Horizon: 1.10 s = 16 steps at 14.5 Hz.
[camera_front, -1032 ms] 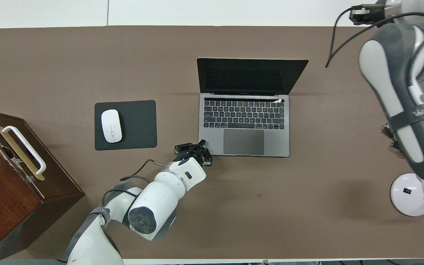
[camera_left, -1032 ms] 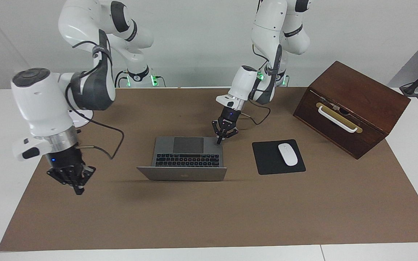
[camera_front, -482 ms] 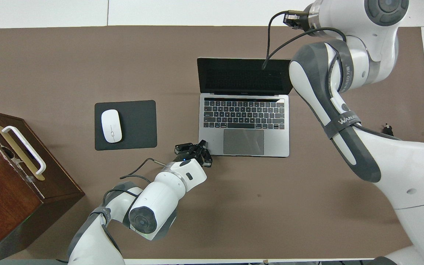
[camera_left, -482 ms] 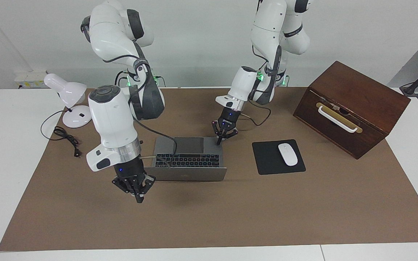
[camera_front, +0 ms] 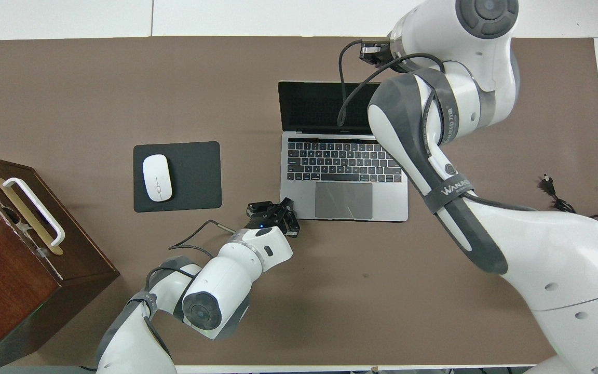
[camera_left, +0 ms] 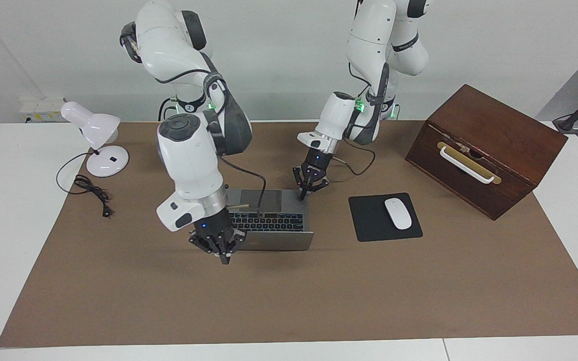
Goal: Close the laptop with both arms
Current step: 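Reach the right gripper over the laptop toward the screen's top edge, then push the laptop screen down with the right gripper while the left gripper holds the base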
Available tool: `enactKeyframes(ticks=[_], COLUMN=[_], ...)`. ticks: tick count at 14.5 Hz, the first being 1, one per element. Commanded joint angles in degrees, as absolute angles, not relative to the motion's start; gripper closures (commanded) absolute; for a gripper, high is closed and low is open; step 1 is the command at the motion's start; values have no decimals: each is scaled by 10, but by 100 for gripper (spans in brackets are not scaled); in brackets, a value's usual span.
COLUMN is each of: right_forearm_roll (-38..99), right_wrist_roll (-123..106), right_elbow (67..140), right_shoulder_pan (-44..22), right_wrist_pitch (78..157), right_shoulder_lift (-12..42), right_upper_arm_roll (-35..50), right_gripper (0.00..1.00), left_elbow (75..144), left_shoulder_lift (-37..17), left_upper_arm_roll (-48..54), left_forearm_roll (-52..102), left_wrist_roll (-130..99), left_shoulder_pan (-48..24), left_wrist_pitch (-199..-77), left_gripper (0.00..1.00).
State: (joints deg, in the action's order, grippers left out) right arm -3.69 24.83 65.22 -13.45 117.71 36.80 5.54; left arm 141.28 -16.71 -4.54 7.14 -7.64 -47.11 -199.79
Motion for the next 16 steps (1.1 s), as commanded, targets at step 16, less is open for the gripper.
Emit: enactKeyframes(ticks=[16], right_forearm_roll=[162], right_wrist_roll=[331], right_elbow=[816], right_shoulder_pan=[-105], right_wrist_pitch=[957], right_shoulder_lift=[263], right_upper_arm_roll=[58], right_gripper=[100], left_elbow=[1411], left_shoulder_lift=[-208], left_upper_arm_roll=[-57], left_forearm_roll=[82], left_wrist_roll=[-40], left_shoulder_pan=[-484], left_wrist_pitch=[-2006], left_gripper=[100])
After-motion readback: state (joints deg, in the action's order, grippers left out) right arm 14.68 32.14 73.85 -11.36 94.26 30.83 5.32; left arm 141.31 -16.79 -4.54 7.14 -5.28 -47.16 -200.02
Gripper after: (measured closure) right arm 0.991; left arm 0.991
